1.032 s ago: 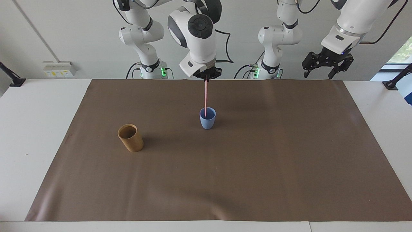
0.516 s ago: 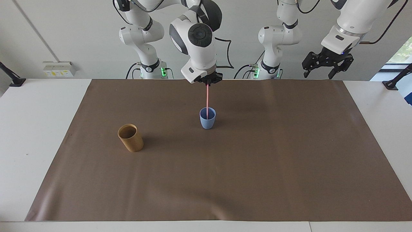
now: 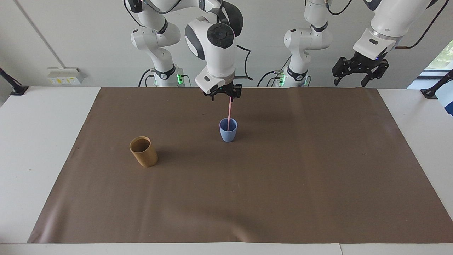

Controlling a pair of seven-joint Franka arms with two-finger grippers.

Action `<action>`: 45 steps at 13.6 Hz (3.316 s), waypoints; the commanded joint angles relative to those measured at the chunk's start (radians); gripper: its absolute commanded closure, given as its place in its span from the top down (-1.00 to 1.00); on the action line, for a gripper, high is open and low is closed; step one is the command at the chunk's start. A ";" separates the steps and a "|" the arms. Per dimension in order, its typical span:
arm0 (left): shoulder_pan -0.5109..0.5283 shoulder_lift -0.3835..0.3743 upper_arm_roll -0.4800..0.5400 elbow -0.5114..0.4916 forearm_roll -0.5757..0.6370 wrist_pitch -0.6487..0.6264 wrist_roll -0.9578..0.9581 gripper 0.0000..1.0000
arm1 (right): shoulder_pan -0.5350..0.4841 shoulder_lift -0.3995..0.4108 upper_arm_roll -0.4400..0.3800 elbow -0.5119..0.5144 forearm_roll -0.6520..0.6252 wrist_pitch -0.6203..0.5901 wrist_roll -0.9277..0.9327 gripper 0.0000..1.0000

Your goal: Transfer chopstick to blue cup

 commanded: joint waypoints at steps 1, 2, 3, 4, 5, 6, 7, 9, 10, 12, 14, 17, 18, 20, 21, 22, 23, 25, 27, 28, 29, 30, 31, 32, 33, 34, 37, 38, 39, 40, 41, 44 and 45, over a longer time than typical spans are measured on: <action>0.010 -0.019 -0.008 -0.017 0.011 -0.001 0.009 1.00 | -0.037 -0.021 -0.001 0.015 -0.086 0.076 -0.028 1.00; 0.010 -0.019 -0.008 -0.017 0.011 -0.001 0.009 1.00 | -0.060 -0.021 -0.001 0.013 -0.108 0.111 -0.029 1.00; 0.010 -0.019 -0.008 -0.017 0.011 -0.001 0.009 1.00 | -0.080 -0.021 -0.001 0.015 -0.132 0.135 -0.037 1.00; 0.012 -0.019 -0.008 -0.017 0.011 -0.001 0.007 1.00 | -0.102 -0.021 -0.001 0.015 -0.169 0.147 -0.055 1.00; 0.012 -0.019 -0.008 -0.018 0.011 0.001 0.004 1.00 | -0.125 -0.021 -0.001 0.015 -0.199 0.158 -0.087 1.00; 0.012 -0.019 -0.008 -0.017 0.009 0.011 0.010 1.00 | -0.157 -0.022 -0.001 0.015 -0.209 0.158 -0.128 1.00; 0.012 -0.019 -0.008 -0.018 0.008 0.019 0.017 1.00 | -0.198 -0.031 0.000 0.016 -0.207 0.158 -0.170 1.00; 0.024 -0.017 -0.005 -0.018 0.006 0.024 0.041 1.00 | -0.278 -0.060 0.000 0.016 -0.192 0.156 -0.256 1.00; 0.027 -0.017 -0.005 -0.017 -0.001 0.034 0.076 1.00 | -0.309 -0.082 0.000 0.016 -0.189 0.146 -0.288 1.00; 0.028 -0.011 -0.006 -0.011 -0.003 0.050 0.076 1.00 | -0.352 -0.142 0.000 0.015 -0.181 0.106 -0.327 1.00; 0.031 0.027 -0.006 0.044 -0.007 0.031 0.075 1.00 | -0.357 -0.194 0.000 0.015 -0.175 0.066 -0.321 1.00; 0.031 0.056 -0.006 0.082 -0.004 0.017 0.073 1.00 | -0.356 -0.252 -0.001 0.015 -0.114 0.005 -0.311 1.00; 0.030 0.049 -0.008 0.082 0.002 0.025 0.073 1.00 | -0.361 -0.263 -0.015 0.015 -0.082 -0.018 -0.311 1.00; 0.030 0.040 -0.008 0.065 0.002 0.019 0.072 1.00 | -0.358 -0.277 -0.054 0.015 -0.077 -0.045 -0.324 1.00; 0.030 0.038 -0.008 0.059 0.002 0.020 0.070 1.00 | -0.360 -0.280 -0.060 0.015 -0.079 -0.063 -0.325 1.00; 0.030 0.035 -0.008 0.059 0.002 0.022 0.072 1.00 | -0.355 -0.285 -0.072 0.015 -0.079 -0.093 -0.330 1.00; 0.030 0.035 -0.008 0.059 0.002 0.021 0.072 1.00 | -0.361 -0.288 -0.095 0.013 -0.079 -0.100 -0.365 1.00; 0.030 0.035 -0.008 0.059 0.002 0.021 0.070 1.00 | -0.376 -0.292 -0.162 -0.002 -0.047 -0.101 -0.483 1.00; 0.030 0.033 -0.008 0.057 0.002 0.022 0.070 1.00 | -0.279 -0.286 -0.311 0.010 -0.022 -0.100 -0.560 1.00; 0.030 0.033 -0.008 0.057 0.002 0.019 0.070 1.00 | -0.246 -0.285 -0.369 0.013 -0.031 -0.101 -0.605 1.00; 0.030 0.033 -0.008 0.057 0.002 0.014 0.070 1.00 | -0.248 -0.286 -0.383 0.015 -0.031 -0.123 -0.641 1.00; 0.030 0.032 -0.008 0.056 0.002 0.013 0.070 1.00 | -0.257 -0.289 -0.383 0.015 -0.031 -0.140 -0.643 1.00; 0.030 0.032 -0.008 0.054 0.002 0.013 0.070 1.00 | -0.246 -0.307 -0.382 -0.005 -0.034 -0.141 -0.637 1.00; 0.030 0.032 -0.008 0.052 0.002 0.013 0.070 1.00 | -0.245 -0.338 -0.382 -0.057 -0.036 -0.117 -0.634 1.00; 0.030 0.032 -0.008 0.052 0.002 0.013 0.070 1.00 | -0.245 -0.364 -0.380 -0.103 -0.036 -0.070 -0.635 1.00; 0.030 0.030 -0.008 0.052 0.002 0.013 0.072 1.00 | -0.245 -0.372 -0.380 -0.113 -0.036 -0.066 -0.640 1.00; 0.030 0.030 -0.008 0.054 0.002 0.013 0.072 1.00 | -0.228 -0.355 -0.370 -0.050 -0.020 -0.147 -0.644 1.00; 0.030 0.030 -0.008 0.052 0.002 0.013 0.072 1.00 | -0.228 -0.354 -0.368 -0.032 -0.011 -0.176 -0.652 1.00; 0.030 0.032 -0.008 0.052 0.002 0.013 0.073 1.00 | -0.235 -0.358 -0.371 -0.033 -0.008 -0.192 -0.672 1.00; 0.030 0.032 -0.008 0.052 0.002 0.013 0.073 1.00 | -0.240 -0.367 -0.376 -0.045 -0.007 -0.200 -0.686 1.00; 0.030 0.030 -0.008 0.052 0.002 0.013 0.073 1.00 | -0.240 -0.369 -0.376 -0.047 -0.010 -0.198 -0.686 1.00; 0.030 0.030 -0.008 0.052 0.002 0.011 0.073 1.00 | -0.240 -0.369 -0.377 -0.051 -0.013 -0.190 -0.687 1.00; 0.030 0.030 -0.008 0.052 0.002 0.011 0.073 1.00 | -0.240 -0.371 -0.377 -0.054 -0.013 -0.189 -0.687 1.00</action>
